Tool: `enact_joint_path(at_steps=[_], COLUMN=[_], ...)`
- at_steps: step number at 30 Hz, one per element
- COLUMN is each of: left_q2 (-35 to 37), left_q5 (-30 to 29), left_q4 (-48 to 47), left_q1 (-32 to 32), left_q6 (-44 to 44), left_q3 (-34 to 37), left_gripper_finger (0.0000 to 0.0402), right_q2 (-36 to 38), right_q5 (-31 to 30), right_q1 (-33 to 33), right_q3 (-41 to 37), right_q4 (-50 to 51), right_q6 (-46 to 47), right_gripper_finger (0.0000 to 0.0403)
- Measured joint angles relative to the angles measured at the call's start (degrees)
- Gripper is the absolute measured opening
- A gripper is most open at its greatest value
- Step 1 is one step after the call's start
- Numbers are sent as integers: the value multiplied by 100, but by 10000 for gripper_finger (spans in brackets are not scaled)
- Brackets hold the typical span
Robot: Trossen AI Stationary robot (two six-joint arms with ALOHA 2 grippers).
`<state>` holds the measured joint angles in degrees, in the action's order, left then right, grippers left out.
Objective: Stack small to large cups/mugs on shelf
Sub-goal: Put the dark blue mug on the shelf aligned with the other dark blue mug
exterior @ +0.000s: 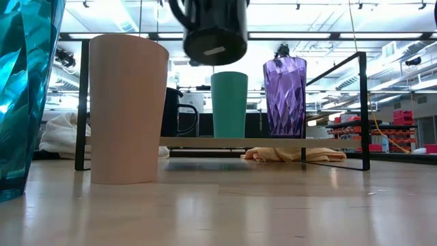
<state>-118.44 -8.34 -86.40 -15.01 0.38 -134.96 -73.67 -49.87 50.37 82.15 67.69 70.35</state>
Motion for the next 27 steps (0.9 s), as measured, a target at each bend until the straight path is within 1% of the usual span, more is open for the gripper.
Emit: enact_joint_path(at_steps=[6,9,13,14,18,21,24,27], left_q2=[557,893,1323,1422,1743,1772,1738,1738], left_q5=[-139,-347,-559,-618,-757,-762,-759,-700], left_q4=[289,357,905,1141,2576,3329,3914,4890], left_q1=[189,293,329,326,257,171,7,-116], left_q6=[-182,-390,-470,-499,-394,-299,-282,-269], left_q3=[-4,-4,-4,-2,-13,44,341,824], left_gripper_finger=[27,27,27,27,27,27,27,27], right_q2=[-2,-2,-2,-2,-2,-2,-2,-2], right_q5=[-29,-109,-111,-111,-116,-158,-171,-173], right_q1=[0,0,0,0,0,0,0,0], right_q3=[0,0,0,0,0,0,0,0], right_q4=[-1,-1,-1,-1,-1,-1,-2,-1], right_q6=[21,39,42,45,59,73,121,127], right_gripper_finger=[103,103,103,103,103,103,103,103])
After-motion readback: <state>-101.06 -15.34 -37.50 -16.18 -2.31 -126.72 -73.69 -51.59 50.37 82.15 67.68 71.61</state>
